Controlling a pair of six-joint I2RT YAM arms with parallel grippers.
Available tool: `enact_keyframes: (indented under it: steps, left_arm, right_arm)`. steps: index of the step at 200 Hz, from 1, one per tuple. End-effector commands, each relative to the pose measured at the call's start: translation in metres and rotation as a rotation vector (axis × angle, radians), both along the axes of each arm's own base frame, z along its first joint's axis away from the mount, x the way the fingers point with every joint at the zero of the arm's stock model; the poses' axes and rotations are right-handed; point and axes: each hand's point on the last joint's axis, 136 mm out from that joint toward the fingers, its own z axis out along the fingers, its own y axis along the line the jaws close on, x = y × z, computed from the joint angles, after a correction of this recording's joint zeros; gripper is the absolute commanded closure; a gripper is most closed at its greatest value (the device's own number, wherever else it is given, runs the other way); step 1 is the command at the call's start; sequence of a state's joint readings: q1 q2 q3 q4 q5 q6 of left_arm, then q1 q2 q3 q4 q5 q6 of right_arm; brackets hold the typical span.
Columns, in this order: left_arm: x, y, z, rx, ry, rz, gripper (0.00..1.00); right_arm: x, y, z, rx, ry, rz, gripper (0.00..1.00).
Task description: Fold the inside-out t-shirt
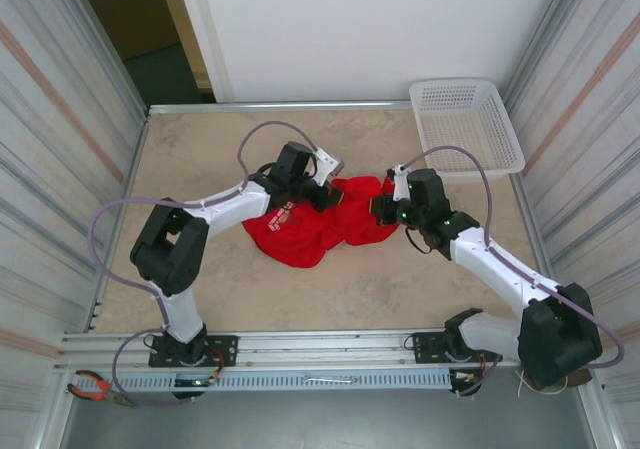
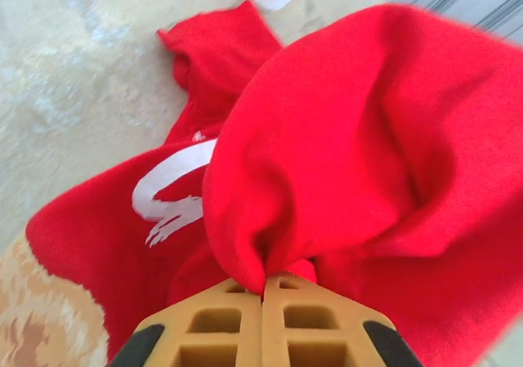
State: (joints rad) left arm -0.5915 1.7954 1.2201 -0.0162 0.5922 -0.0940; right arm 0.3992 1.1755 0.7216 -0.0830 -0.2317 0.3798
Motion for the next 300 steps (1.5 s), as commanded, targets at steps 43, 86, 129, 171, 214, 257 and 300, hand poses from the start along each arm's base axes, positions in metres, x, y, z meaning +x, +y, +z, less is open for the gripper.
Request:
enact_keyframes:
  steps: [43, 86, 129, 171, 214, 257, 300]
  left_arm:
    - [-0.044, 0.022, 0.134, -0.442, 0.111, -0.220, 1.00]
    - [-0.048, 0.026, 0.152, -0.481, 0.124, -0.187, 1.00]
    - [-0.036, 0.025, 0.155, -0.512, 0.178, -0.131, 1.00]
    - [-0.031, 0.024, 0.159, -0.527, 0.224, -0.109, 1.00]
    - [-0.034, 0.025, 0.161, -0.520, 0.224, -0.107, 1.00]
    - [-0.034, 0.026, 0.160, -0.518, 0.229, -0.103, 1.00]
    - [-0.031, 0.025, 0.159, -0.516, 0.232, -0.094, 1.00]
  right_arm:
    - [0.051, -0.029, -0.033, -0.119, 0.129, -0.131, 0.66]
    - [0.033, -0.031, 0.016, -0.045, 0.107, -0.170, 0.43]
    - [-0.017, -0.016, 0.086, 0.029, -0.049, -0.111, 0.32]
    - [-0.036, 0.032, 0.136, 0.059, -0.234, 0.072, 0.35]
    - [-0.017, 0.057, 0.144, 0.059, -0.240, 0.123, 0.39]
    - [-0.009, 0.071, 0.143, 0.080, -0.225, 0.149, 0.56]
    - [-0.013, 0.078, 0.141, 0.096, -0.197, 0.178, 1.00]
